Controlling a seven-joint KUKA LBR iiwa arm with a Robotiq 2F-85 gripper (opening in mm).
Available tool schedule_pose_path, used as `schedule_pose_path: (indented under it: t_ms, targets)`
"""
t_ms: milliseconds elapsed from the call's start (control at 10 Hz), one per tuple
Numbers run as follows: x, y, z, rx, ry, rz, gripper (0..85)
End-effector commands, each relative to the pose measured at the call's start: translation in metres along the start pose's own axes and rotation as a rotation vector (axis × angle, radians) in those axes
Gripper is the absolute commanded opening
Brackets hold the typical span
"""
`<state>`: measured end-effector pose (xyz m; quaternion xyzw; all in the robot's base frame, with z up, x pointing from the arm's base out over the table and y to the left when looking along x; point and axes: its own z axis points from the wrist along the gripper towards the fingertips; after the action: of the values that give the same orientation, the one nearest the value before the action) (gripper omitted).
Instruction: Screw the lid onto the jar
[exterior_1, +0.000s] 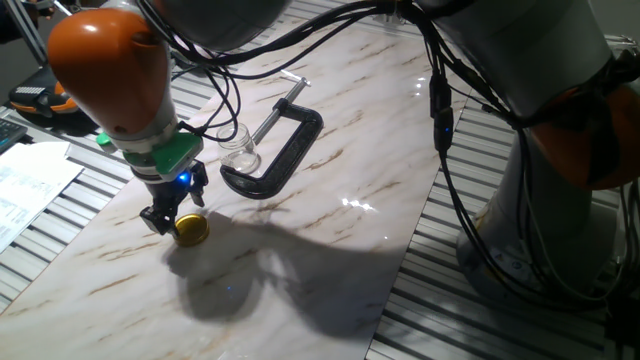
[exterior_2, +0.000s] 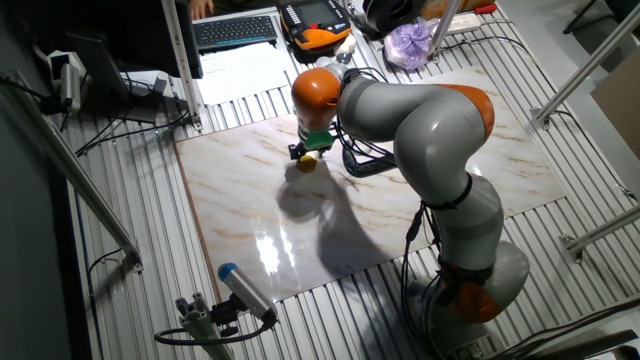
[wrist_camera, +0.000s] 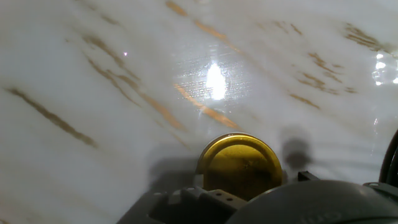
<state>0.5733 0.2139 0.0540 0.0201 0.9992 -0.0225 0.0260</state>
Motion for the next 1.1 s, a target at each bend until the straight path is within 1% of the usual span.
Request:
schedule_pose_path:
  t_ms: [0, 100, 200, 400, 700, 1000]
  targets:
    - [0.001, 0.001, 0.000, 0.002, -0.002, 0.011, 68.0]
    - [0.003, 0.002, 0.001, 0.002, -0.003, 0.023, 68.0]
    - [0.003, 0.002, 0.002, 0.000, -0.003, 0.028, 85.0]
    - [0.003, 0.002, 0.003, -0.003, 0.002, 0.034, 85.0]
    - [0.003, 0.002, 0.006, -0.014, 0.002, 0.022, 85.0]
    - [0.004, 0.002, 0.011, -0.017, 0.001, 0.016, 85.0]
